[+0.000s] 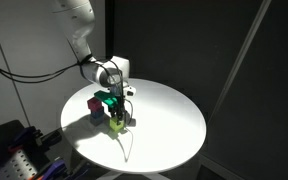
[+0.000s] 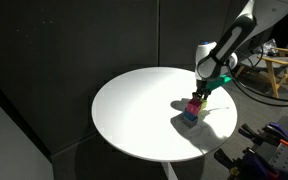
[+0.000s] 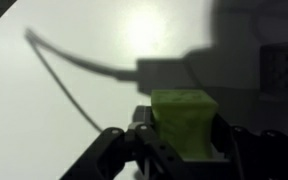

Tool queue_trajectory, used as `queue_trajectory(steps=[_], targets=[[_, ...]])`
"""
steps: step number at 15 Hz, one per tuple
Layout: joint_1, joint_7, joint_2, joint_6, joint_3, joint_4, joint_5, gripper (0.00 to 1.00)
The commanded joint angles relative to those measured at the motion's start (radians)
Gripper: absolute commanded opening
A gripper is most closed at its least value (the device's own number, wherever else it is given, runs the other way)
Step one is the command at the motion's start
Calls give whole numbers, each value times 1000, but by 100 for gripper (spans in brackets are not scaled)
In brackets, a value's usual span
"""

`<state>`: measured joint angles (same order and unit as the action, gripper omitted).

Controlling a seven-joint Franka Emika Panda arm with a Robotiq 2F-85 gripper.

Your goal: Put the green block on the pink block

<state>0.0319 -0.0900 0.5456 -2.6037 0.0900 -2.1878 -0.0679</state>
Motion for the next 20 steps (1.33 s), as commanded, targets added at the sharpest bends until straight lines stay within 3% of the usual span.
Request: queue_trajectory(steps=[1,20], targets=[[-8,16,-56,46,10,-9,-15,28],[-18,22,-251,183,3,-40,-53,28]])
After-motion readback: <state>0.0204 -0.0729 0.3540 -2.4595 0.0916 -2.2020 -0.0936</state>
